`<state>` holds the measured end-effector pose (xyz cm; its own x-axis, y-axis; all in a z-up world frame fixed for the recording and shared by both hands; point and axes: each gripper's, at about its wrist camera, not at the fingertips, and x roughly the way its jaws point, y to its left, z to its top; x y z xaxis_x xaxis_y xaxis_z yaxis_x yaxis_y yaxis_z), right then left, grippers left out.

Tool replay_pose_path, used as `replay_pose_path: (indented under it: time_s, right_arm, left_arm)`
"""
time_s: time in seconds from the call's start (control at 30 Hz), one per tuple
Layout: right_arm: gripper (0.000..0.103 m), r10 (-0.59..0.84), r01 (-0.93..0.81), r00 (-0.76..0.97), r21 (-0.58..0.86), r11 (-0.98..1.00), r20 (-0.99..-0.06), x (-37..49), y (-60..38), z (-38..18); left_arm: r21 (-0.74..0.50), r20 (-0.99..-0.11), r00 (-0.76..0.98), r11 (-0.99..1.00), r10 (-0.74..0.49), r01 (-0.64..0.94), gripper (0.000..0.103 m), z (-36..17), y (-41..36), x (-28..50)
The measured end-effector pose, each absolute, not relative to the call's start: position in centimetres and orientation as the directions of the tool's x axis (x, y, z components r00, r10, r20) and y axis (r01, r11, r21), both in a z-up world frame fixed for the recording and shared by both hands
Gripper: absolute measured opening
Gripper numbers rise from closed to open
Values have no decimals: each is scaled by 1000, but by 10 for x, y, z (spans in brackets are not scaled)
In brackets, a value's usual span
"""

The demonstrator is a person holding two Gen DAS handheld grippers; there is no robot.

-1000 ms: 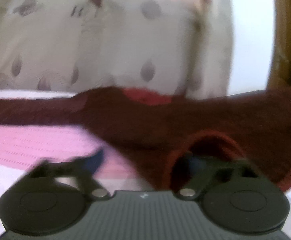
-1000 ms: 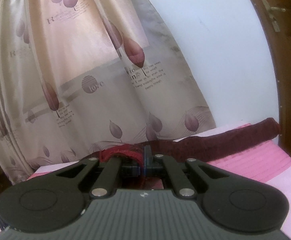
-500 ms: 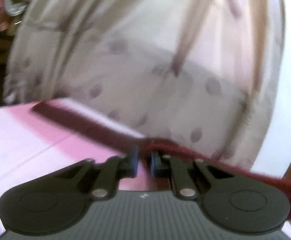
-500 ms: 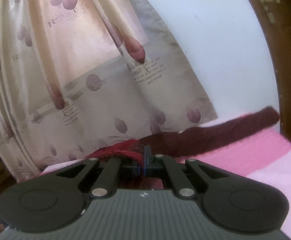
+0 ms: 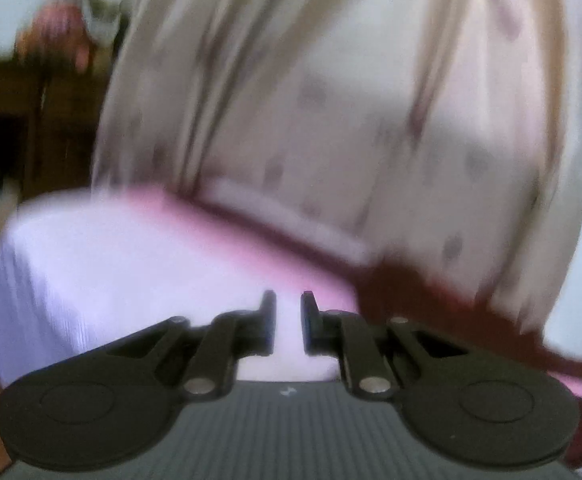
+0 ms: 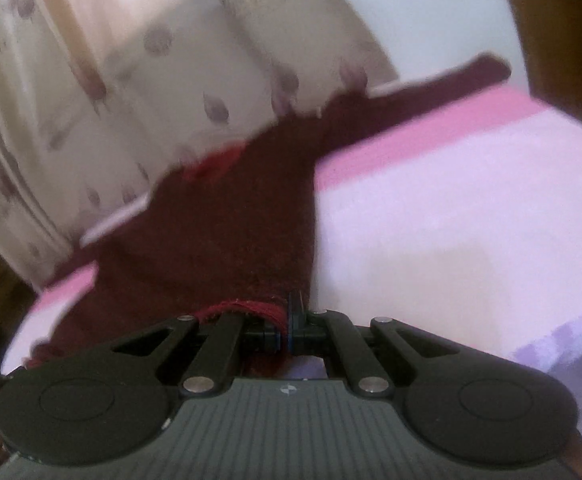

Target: Fold small clothes

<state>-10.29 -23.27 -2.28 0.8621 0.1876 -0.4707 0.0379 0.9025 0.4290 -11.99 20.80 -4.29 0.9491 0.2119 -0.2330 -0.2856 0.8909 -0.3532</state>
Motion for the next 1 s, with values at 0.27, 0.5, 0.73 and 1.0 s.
replay_pose_path:
  time_s: [0.27, 0.5, 0.73, 1.0]
  right_arm:
    - [16, 178, -27, 871, 317, 948, -458, -109, -222, -15]
    - [44, 152, 10, 831, 287, 958, -534, -110, -223, -55]
    - [50, 178, -11, 816, 292, 956, -551, -106, -218, -70]
    - [48, 181, -19, 816, 287, 958, -549, -94, -218, -72]
  left_arm:
    - [-137, -330, 943, 990, -35, -11, 15, -64, 208, -119]
    - [178, -337, 919, 945, -203, 274, 72, -107, 183, -110]
    - [400, -397, 869, 796, -296, 454, 71, -127, 163, -84]
    - [325, -419, 837, 803, -352, 500, 22, -117, 176, -57]
